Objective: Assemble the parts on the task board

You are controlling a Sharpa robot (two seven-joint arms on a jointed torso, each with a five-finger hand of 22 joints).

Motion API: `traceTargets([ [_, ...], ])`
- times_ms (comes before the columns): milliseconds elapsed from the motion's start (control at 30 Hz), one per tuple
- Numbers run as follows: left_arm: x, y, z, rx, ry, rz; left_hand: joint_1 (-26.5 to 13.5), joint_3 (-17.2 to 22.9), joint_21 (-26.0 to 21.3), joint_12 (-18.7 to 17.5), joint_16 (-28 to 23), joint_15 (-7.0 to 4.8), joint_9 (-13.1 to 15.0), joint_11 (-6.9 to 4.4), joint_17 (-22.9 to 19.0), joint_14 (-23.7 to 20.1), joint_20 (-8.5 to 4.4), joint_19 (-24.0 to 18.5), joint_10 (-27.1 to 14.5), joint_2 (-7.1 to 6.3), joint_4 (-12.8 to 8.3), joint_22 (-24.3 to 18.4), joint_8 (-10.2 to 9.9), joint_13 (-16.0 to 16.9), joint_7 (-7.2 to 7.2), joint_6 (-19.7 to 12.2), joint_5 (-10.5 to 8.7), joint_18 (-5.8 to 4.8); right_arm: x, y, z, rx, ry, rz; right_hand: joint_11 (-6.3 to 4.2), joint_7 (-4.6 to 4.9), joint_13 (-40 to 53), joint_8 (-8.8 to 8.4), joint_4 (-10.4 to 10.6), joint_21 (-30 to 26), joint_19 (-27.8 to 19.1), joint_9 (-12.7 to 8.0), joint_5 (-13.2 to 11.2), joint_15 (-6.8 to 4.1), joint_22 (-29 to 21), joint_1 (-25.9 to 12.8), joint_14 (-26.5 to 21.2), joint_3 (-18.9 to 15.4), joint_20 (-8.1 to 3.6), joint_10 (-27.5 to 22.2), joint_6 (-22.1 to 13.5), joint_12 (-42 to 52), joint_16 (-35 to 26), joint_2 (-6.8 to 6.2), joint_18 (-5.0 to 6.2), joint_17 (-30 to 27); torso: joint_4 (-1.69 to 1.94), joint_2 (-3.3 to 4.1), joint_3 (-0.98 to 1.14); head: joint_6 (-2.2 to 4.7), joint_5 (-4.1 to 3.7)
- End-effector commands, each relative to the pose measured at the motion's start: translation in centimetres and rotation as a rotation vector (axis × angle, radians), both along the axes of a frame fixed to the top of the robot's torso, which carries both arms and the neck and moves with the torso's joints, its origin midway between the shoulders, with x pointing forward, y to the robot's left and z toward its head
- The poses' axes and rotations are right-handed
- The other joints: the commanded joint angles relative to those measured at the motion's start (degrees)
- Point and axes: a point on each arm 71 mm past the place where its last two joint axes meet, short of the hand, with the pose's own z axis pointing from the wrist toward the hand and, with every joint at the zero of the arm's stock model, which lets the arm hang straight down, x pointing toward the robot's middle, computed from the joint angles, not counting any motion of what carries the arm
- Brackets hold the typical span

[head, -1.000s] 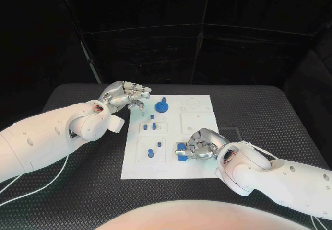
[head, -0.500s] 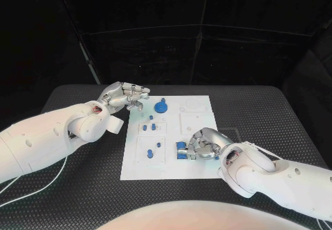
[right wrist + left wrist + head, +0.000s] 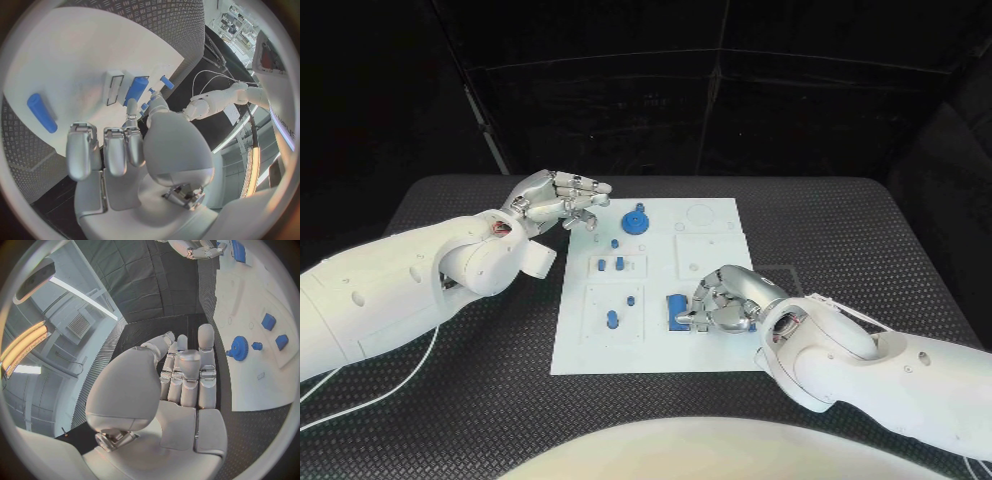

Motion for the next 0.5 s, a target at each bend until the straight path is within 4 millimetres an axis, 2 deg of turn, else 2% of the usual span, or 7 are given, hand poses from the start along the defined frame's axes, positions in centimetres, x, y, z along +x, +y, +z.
traceTargets([
  [33, -0.04, -0.12, 0.13, -0.009, 0.000, -0.011, -0.32, -0.33, -0.29, 0.29, -0.19, -0.02, -0.08, 0.01, -0.08, -0.34, 0.37, -0.13, -0.31, 0.37, 0.10, -0.05, -0.04, 0.05, -0.01, -0.46, 0.21, 1.13, 0.07, -0.01, 0.09, -0.009, -0.016, 0.021, -0.30, 0.07, 10.42, -0.36, -0.76, 0.25, 1.58, 0.22, -0.03, -0.42, 3.14, 1.17, 4.84, 0.38, -0.50, 3.05, -0.06, -0.28, -0.03, 0.57, -0.72, 9.40, 0.09, 0.01, -0.04, -0.03, -0.04],
  [133, -0.02, -0.07, 0.11, -0.009, 0.000, -0.009, -0.32, -0.33, -0.29, 0.29, -0.19, -0.02, -0.08, 0.01, -0.08, -0.34, 0.37, -0.13, -0.31, 0.37, 0.10, -0.05, -0.04, 0.05, -0.01, -0.46, 0.21, 1.13, 0.11, -0.10, 0.10, -0.008, -0.021, 0.021, -0.23, 0.15, 10.47, -0.64, -1.56, 0.29, 1.62, 0.39, 0.99, -0.36, 3.25, 1.96, 4.86, 0.68, -0.46, 3.06, -0.18, -0.26, 0.00, 1.12, -0.74, 9.48, -0.05, -0.02, 0.02, -0.01, 0.03],
  [233, -0.01, -0.09, 0.10, -0.009, 0.000, -0.009, -0.32, -0.33, -0.29, 0.29, -0.19, -0.02, -0.08, 0.01, -0.08, -0.34, 0.37, -0.13, -0.31, 0.37, 0.10, -0.05, -0.04, 0.05, -0.01, -0.46, 0.21, 1.13, 0.24, -0.15, -0.08, -0.018, -0.017, 0.023, -0.25, 0.12, 10.50, -0.86, -2.74, 0.29, 1.62, 0.55, 0.92, -0.36, 3.29, 3.23, 4.85, 1.15, -0.44, 3.07, -0.10, -0.26, -0.02, 1.27, -0.74, 9.44, -0.13, -0.01, 0.04, 0.05, 0.08],
  [300, 0.00, -0.14, 0.09, -0.009, 0.001, -0.010, -0.32, -0.33, -0.29, 0.29, -0.19, -0.02, -0.08, 0.01, -0.08, -0.34, 0.37, -0.13, -0.31, 0.37, 0.10, -0.05, -0.04, 0.05, -0.01, -0.46, 0.21, 1.13, 0.33, -0.13, -0.20, -0.024, -0.014, 0.024, -0.28, 0.08, 10.51, -1.01, -3.51, 0.30, 1.63, 0.63, 0.69, -0.38, 3.33, 4.10, 4.85, 1.54, -0.44, 3.07, -0.01, -0.27, -0.03, 1.32, -0.75, 9.43, -0.04, -0.01, -0.02, -0.07, -0.08],
  [367, 0.01, -0.21, 0.08, -0.010, 0.001, -0.011, -0.32, -0.33, -0.29, 0.29, -0.19, -0.02, -0.08, 0.01, -0.08, -0.34, 0.37, -0.13, -0.31, 0.37, 0.10, -0.05, -0.04, 0.05, -0.01, -0.46, 0.21, 1.13, 0.48, -0.01, -0.36, -0.036, -0.015, 0.028, -0.35, -0.01, 10.52, -1.23, -4.50, 0.33, 1.65, 0.69, 0.47, -0.44, 3.43, 5.25, 4.85, 2.14, -0.47, 3.07, 0.23, -0.28, -0.03, 1.51, -0.76, 9.45, 0.08, -0.02, 0.00, -0.18, -0.16],
  [500, 0.02, -0.23, 0.07, -0.010, 0.001, -0.011, -0.32, -0.33, -0.29, 0.29, -0.19, -0.02, -0.08, 0.01, -0.08, -0.34, 0.37, -0.13, -0.31, 0.37, 0.10, -0.05, -0.04, 0.05, -0.01, -0.46, 0.21, 1.13, 0.73, 0.23, -0.55, -0.050, -0.025, 0.029, -0.44, -0.11, 10.57, -1.56, -5.31, 0.33, 1.65, 0.70, 0.03, -0.49, 3.46, 6.07, 4.85, 2.78, -0.51, 3.10, 0.66, -0.26, -0.03, 1.94, -0.76, 9.46, 0.10, 0.00, 0.02, -0.19, -0.13],
])
